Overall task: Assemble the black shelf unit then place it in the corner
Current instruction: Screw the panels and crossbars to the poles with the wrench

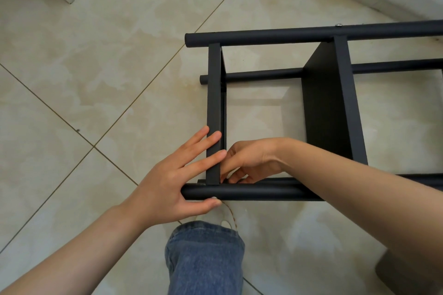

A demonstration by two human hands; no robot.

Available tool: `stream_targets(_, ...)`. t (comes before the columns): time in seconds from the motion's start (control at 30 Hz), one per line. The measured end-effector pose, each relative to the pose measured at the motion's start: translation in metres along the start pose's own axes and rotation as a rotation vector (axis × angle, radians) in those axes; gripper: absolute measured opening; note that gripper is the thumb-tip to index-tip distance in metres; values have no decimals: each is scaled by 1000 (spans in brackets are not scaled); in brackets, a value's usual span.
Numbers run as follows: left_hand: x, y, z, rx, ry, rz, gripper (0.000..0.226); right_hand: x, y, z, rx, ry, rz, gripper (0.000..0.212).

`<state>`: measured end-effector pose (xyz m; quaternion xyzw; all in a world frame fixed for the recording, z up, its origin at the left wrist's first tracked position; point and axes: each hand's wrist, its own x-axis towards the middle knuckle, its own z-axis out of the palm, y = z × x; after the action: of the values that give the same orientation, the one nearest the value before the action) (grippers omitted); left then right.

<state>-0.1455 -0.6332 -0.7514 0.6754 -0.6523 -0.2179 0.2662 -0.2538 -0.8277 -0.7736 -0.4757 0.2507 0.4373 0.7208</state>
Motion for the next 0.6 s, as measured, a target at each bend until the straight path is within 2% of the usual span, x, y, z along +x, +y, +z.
stream_targets(0.07,0,1,0,-7,-1,-7,71,-1,2,-3,36,-14,-7,16)
stream_targets(0.17,0,1,0,-2,-4,-11,71,-1,2,-4,5,1,5,8)
stream_targets(0.3,0,1,0,5,-6,-6,71,0,0,-3,-46,18,15,11)
stream_targets(0.4,0,0,1,0,-5,-4,71,2,1,-2,19,-4,-7,9)
stream_targets(0.6,0,-1,2,0,3,3,71,6,0,2,-25,72,-17,8)
